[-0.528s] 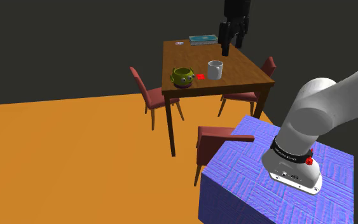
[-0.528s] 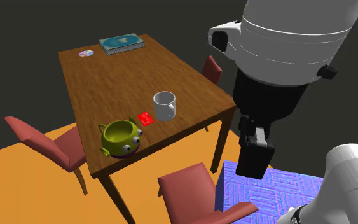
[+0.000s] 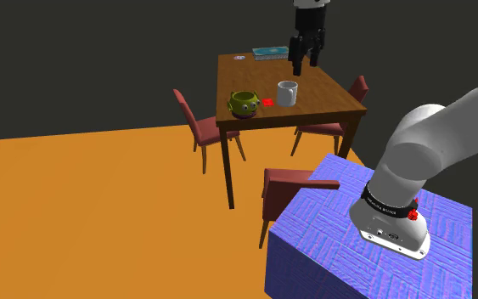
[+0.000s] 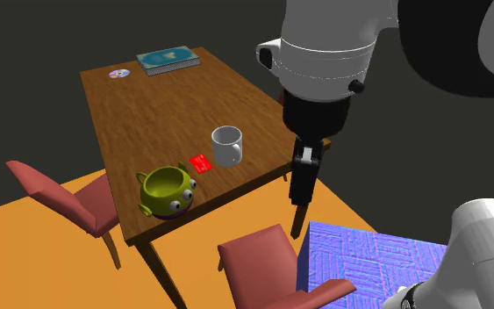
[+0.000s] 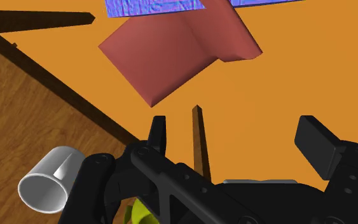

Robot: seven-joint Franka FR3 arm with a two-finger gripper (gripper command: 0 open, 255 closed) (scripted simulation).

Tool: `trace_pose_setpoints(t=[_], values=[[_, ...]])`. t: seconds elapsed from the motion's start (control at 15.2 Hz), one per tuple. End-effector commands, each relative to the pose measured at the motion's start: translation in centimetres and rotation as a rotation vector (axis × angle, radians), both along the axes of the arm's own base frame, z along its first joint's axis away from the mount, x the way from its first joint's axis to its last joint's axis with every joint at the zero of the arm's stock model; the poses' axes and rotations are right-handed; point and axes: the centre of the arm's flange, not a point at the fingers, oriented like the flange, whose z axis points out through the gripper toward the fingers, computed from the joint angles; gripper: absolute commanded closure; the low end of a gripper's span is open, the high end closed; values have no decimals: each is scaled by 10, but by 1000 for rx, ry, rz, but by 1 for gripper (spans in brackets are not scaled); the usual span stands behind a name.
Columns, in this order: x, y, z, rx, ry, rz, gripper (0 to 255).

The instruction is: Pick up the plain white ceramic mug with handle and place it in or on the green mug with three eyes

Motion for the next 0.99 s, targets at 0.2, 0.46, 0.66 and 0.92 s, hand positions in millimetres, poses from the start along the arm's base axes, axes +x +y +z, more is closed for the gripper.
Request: trace_pose_setpoints(t=[0.2,0.46,0.66,0.92], values=[[34,-51,-26,5,7,-7,0],[61,-93,-47,9,13,-14,0],[80,-125,-63,13,17,-19,0],[106,-167,-84,17,23,-26,0]])
